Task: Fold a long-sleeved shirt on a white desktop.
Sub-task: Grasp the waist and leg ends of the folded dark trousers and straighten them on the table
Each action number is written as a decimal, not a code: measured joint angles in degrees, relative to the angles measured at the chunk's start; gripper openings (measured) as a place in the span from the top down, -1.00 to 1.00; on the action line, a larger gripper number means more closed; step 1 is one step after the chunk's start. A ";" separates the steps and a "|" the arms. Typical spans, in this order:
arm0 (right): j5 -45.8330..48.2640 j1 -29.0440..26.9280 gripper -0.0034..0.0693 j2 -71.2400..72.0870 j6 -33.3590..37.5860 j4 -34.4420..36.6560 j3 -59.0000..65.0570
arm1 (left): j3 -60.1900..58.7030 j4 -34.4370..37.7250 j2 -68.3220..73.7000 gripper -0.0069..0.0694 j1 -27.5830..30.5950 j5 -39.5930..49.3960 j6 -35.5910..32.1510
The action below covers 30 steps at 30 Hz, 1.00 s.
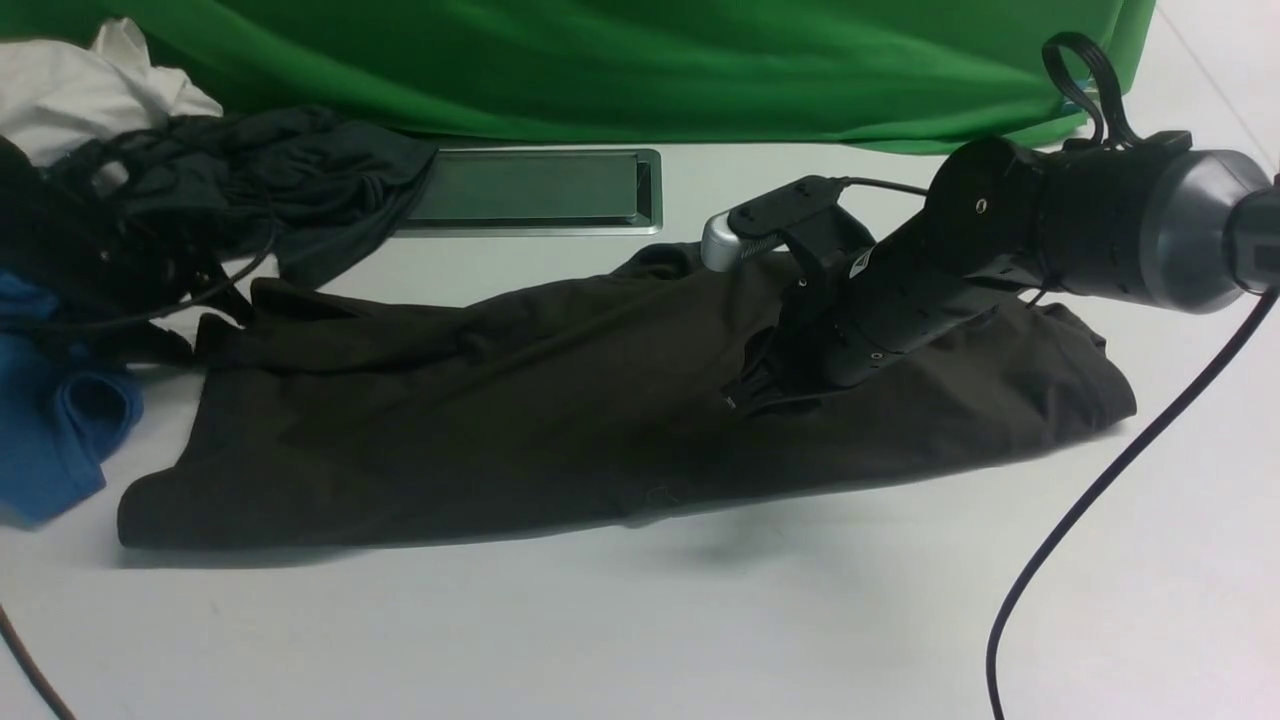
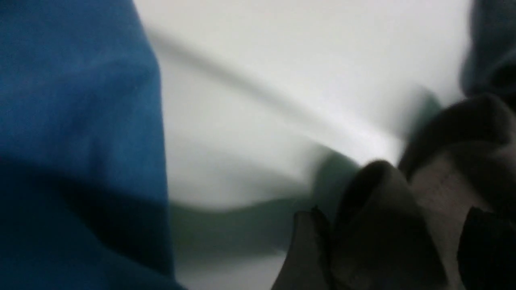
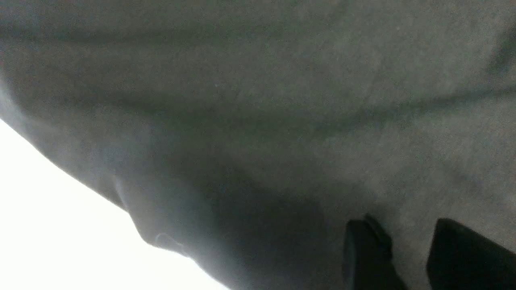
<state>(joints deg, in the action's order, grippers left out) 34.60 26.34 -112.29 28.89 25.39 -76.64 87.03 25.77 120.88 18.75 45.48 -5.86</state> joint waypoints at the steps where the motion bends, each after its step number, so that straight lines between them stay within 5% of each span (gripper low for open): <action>1: 0.00 0.00 0.30 0.00 0.00 0.00 0.00 | 0.00 0.46 0.29 -0.41 0.00 -0.48 -0.15; 5: 0.00 0.00 0.30 0.00 0.00 0.00 0.00 | 0.07 2.43 0.36 -0.22 0.00 -1.78 -2.21; 15: 0.00 0.00 0.30 0.00 0.00 0.00 0.00 | 4.30 4.16 0.36 0.72 0.00 1.30 -3.01; 30: 0.00 0.00 0.25 0.00 0.00 0.05 0.00 | 7.82 0.52 2.29 0.71 0.00 0.99 6.54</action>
<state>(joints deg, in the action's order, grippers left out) 34.60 26.34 -112.29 28.89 25.45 -76.64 94.85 26.29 123.18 18.75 46.48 0.68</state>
